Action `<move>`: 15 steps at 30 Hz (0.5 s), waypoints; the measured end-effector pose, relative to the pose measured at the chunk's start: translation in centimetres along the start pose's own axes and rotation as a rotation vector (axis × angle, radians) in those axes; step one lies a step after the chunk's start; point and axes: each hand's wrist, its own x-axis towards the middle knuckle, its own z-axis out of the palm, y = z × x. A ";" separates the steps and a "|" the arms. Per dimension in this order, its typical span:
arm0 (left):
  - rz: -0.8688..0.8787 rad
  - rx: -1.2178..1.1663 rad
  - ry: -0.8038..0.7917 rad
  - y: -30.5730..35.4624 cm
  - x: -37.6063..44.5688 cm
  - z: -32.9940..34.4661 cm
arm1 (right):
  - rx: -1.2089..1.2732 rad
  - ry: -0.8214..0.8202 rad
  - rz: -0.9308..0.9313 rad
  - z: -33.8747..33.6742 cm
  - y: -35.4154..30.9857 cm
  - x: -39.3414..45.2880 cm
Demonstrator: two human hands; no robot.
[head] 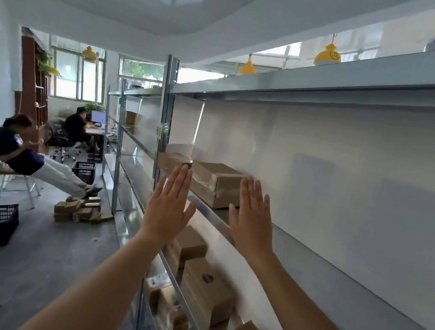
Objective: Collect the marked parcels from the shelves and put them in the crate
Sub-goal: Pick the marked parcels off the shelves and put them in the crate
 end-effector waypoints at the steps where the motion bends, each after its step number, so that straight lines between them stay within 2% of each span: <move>1: 0.003 -0.009 0.007 -0.4 1.2 1.1 | -0.009 0.002 0.002 0.9 0.1 1.1; 10: 0.070 -0.094 0.008 -4.6 8.7 10.8 | -0.072 0.012 0.123 8.6 -0.7 7.7; 15: 0.189 -0.168 0.006 -7.0 12.3 15.7 | -0.133 0.032 0.224 12.6 -1.7 10.8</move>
